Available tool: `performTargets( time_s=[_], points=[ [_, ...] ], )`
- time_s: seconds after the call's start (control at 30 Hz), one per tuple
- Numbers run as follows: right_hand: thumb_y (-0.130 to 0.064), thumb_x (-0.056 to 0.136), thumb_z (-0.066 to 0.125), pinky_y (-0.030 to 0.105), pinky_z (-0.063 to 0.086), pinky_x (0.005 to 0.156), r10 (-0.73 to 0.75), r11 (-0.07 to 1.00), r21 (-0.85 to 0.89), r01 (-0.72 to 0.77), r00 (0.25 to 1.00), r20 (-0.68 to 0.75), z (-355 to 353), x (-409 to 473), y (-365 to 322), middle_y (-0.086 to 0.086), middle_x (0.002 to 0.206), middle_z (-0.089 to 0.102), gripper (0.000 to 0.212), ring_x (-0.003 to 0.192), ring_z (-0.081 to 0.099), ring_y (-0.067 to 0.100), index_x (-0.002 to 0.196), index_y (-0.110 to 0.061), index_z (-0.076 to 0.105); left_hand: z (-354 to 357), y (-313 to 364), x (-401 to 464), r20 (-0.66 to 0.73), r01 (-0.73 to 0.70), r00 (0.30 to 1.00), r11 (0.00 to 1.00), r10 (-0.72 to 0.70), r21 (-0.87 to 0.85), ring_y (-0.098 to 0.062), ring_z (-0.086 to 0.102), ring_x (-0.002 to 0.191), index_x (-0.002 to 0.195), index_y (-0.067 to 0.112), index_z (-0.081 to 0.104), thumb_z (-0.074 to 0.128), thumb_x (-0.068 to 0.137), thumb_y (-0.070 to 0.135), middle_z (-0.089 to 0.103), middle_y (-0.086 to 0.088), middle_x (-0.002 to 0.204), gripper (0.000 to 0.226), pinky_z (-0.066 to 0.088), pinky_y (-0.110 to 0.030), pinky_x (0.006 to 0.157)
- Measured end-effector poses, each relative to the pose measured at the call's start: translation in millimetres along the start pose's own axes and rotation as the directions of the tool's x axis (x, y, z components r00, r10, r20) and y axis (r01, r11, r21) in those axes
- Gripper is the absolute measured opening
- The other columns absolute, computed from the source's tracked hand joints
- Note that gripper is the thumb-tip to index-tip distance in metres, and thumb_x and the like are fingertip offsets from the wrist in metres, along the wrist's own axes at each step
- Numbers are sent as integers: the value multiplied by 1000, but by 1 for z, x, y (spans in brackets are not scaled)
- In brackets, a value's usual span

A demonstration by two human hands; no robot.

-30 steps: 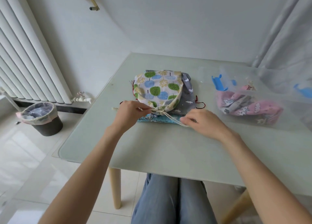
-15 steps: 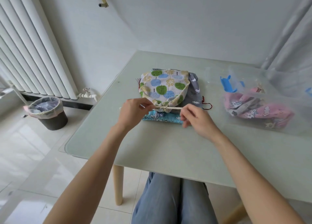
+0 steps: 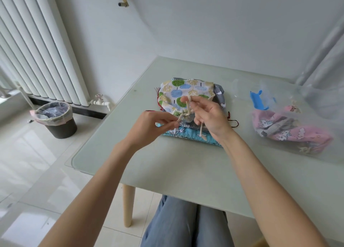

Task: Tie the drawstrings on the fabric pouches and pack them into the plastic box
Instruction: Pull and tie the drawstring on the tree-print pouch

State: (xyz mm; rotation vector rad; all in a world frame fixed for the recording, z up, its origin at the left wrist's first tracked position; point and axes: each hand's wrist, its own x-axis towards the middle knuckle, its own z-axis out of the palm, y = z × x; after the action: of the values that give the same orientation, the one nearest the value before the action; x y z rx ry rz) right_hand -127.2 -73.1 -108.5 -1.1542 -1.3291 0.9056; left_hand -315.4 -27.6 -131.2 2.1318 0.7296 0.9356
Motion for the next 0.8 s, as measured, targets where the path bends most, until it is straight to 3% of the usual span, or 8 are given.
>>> performTargets(
  time_s=[0.13, 0.23, 0.3, 0.37, 0.47, 0.53, 0.67, 0.8],
  points=[
    [-10, 96, 48, 18, 38, 46, 38, 996, -85, -30, 996, 87, -4, 12, 1, 0, 86, 68, 25, 43, 32, 6, 113, -19, 63, -10, 1, 1, 23, 21, 1000, 996, -19, -88, -2, 68, 82, 85, 36, 75, 69, 73, 35, 73, 15, 81, 13, 50, -16, 80],
    [-13, 97, 48, 22, 36, 44, 55, 968, -250, -25, 992, 115, -9, 15, 1, -1, 72, 61, 13, 41, 34, 6, 102, -21, 57, -11, 1, 0, 81, 56, 996, 976, -40, -210, -5, 67, 76, 80, 37, 75, 72, 71, 29, 72, 9, 79, 12, 53, -21, 78],
    [-14, 96, 49, 26, 37, 47, 101, 946, -319, -59, 988, 115, -12, 16, 3, -1, 71, 61, 5, 43, 37, 10, 97, -18, 45, -10, 3, 0, 101, 64, 994, 968, -40, -244, -5, 66, 72, 75, 34, 76, 72, 71, 28, 71, 10, 75, 8, 51, -18, 73],
    [-14, 95, 51, 25, 41, 48, 141, 931, -352, -96, 985, 104, -15, 15, 6, -1, 72, 63, 13, 46, 41, 14, 102, -11, 40, -10, 4, 1, 109, 70, 993, 956, -41, -283, -8, 66, 74, 73, 32, 75, 73, 72, 34, 71, 8, 74, 3, 50, -20, 73],
    [-17, 94, 54, 23, 47, 52, 149, 905, -415, -96, 984, 98, -16, 12, 10, -4, 76, 67, 15, 46, 51, 11, 104, -7, 48, -9, 4, 5, 95, 74, 994, 947, -46, -311, -15, 68, 80, 79, 31, 76, 74, 71, 41, 73, 4, 79, 13, 54, -28, 80],
    [-20, 93, 57, 24, 49, 54, 125, 901, -425, -86, 990, 65, -15, 11, 14, -4, 76, 70, 15, 47, 54, 11, 96, -5, 58, -6, 4, 10, 96, 81, 994, 941, -52, -329, -9, 68, 79, 88, 24, 75, 73, 72, 28, 73, 7, 80, 16, 52, -22, 80],
    [-20, 89, 62, 22, 44, 48, 56, 931, -357, -77, 996, -68, -11, 9, 19, -7, 67, 68, 12, 41, 50, 8, 85, -11, 68, -2, 5, 23, 99, 52, 995, 966, -27, -252, -7, 67, 73, 95, 25, 70, 71, 72, 17, 68, 10, 88, 25, 52, -18, 75],
    [-19, 92, 58, 20, 42, 50, 32, 902, -428, -52, 998, -55, -8, 7, 18, -11, 64, 64, 14, 41, 46, 5, 85, -18, 70, 2, 2, 37, 85, -43, 995, 999, 44, -20, -6, 66, 71, 105, 35, 63, 71, 78, 10, 53, 8, 110, 37, 52, -17, 77]
  ],
)
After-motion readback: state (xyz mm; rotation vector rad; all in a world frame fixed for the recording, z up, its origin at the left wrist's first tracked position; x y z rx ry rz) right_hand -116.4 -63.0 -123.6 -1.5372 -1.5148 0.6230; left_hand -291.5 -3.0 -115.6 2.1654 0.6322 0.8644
